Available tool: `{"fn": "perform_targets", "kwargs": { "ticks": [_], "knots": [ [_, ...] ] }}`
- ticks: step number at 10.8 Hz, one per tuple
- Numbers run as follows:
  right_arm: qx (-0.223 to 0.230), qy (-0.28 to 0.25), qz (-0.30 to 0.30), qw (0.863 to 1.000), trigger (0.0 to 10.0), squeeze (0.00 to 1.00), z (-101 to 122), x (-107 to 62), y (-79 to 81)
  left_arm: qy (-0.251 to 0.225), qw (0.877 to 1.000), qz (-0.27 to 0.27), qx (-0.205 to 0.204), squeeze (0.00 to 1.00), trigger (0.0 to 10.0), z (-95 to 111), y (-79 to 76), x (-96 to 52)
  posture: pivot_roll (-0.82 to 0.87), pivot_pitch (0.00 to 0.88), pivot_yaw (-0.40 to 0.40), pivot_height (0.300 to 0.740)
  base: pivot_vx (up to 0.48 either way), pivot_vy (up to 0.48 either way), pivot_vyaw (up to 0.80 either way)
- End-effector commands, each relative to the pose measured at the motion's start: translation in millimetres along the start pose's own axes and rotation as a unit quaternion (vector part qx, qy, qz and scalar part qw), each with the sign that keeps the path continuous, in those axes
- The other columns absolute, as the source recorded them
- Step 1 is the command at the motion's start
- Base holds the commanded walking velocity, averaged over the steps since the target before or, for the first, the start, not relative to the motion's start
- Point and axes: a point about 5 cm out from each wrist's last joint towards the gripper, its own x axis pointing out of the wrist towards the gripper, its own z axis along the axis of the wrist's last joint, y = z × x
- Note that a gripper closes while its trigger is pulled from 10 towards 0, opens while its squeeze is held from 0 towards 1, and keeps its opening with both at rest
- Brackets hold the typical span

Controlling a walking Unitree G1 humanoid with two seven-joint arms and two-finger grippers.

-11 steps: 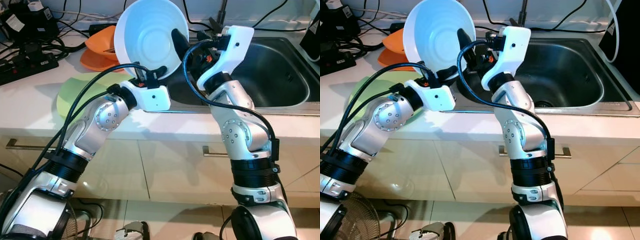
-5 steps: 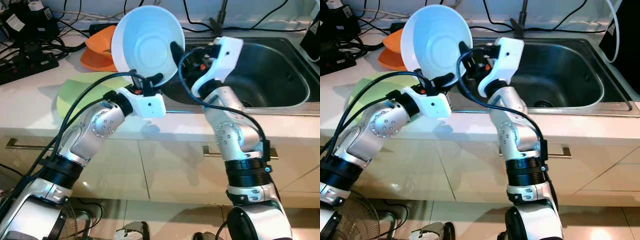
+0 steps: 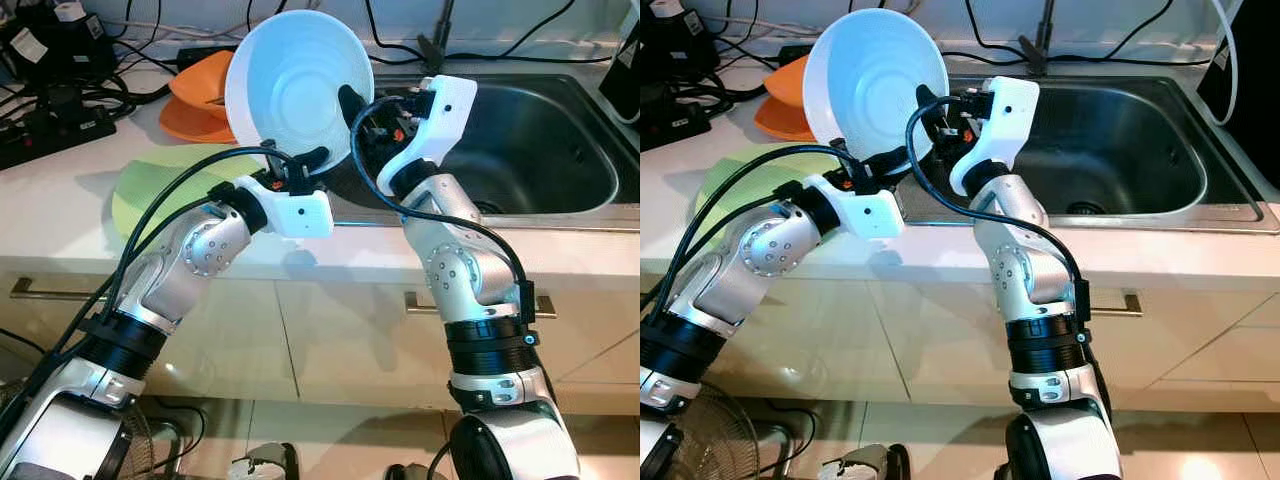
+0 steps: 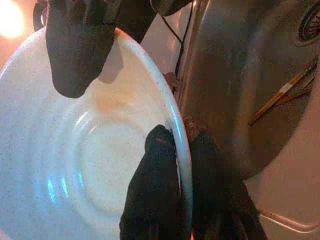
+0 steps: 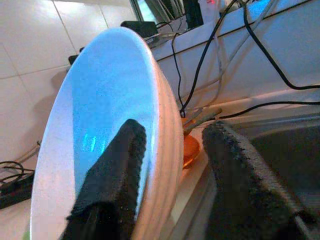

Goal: Kitchen organization

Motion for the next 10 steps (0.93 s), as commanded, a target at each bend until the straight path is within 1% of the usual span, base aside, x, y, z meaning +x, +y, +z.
{"fn": "perform_targets", "kwargs": {
  "ticks": [1,5,10],
  "knots": [
    [0.004,0.004,0.001,1.0,0.0,0.0,1,2.3,0.9,-0.011,1.0,0.011,0.015,0.0,10.0,4,6.7,-1.6,0.11,0.079,0.041,0.74,0.0,0.0,0.0],
    [0.003,0.009,0.003,1.0,0.0,0.0,-1,2.4,1.4,-0.003,1.0,0.007,0.026,0.0,10.0,1,6.1,-2.0,0.11,0.08,0.041,0.74,0.0,0.0,0.0],
    [0.003,0.009,0.004,1.0,0.0,0.0,-1,1.6,1.4,0.037,0.997,-0.004,0.07,0.0,10.0,-11,4.9,-4.0,0.11,0.08,0.043,0.74,0.0,0.0,0.0]
  ]
}}
